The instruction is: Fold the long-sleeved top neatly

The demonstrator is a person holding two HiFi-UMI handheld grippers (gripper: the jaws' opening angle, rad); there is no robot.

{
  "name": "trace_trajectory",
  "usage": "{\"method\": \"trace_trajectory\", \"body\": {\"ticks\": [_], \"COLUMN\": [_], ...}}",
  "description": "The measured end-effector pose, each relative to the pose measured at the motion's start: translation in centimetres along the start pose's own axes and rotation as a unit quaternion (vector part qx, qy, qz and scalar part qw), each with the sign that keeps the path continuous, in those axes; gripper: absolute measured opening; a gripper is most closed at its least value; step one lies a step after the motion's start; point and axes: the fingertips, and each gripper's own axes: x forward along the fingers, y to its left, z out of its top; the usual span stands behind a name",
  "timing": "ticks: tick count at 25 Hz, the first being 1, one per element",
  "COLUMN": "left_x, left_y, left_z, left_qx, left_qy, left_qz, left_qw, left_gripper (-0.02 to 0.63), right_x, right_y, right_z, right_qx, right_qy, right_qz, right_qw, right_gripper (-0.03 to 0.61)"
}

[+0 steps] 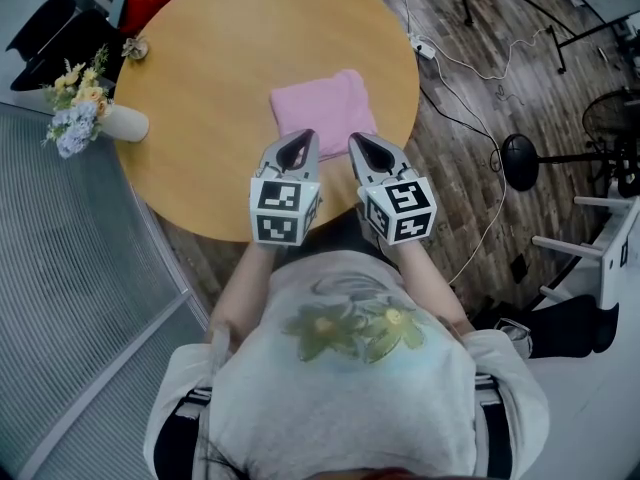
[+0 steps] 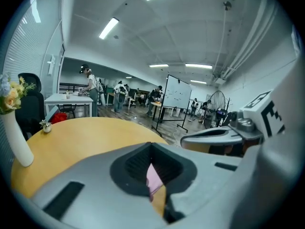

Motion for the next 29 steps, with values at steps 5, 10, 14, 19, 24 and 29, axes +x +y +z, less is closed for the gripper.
{"method": "trace_trajectory", "body": {"ticks": [5,10,14,19,24,29], "left_x": [-0.7,-1.1,-1.4,-1.3,-0.9,-0.5], "left_y": [-0.2,-0.6,-0.9,-0.8,-0.5,0.0], "left_z": [0.2,0.4,0.5,0.6,0.4,0.8], "left_qx": [-0.034,-0.052,-0.034,-0.006,-0.022,-0.019], "left_qy": [0.01,0.013,0.014,0.012,0.021,0.017], "left_qz": [-0.029,-0.06,-0.064,-0.045,-0.041,-0.034], "left_qw": [0.9989,0.9968,0.9973,0.9989,0.9987,0.9991], "left_gripper": [0.005,0.005,0.005,0.005,0.005,0.005], "right_x": [-0.4,-0.5,-0.6,-0.5,-0.2,0.4], "right_y": [0.6,0.8,0.8,0.8,0.6,0.1], "right_z": [1.2,1.6,1.6,1.3,1.3,1.5], "right_qx": [0.003,-0.001,0.001,-0.001,-0.001,-0.002], "right_qy": [-0.009,-0.01,-0.007,0.0,0.006,0.011], "right_qz": [0.002,0.001,0.004,0.01,0.023,0.028], "right_qw": [1.0,1.0,1.0,1.0,1.0,1.0], "right_gripper": [0.023,0.023,0.023,0.023,0.023,0.023]}}
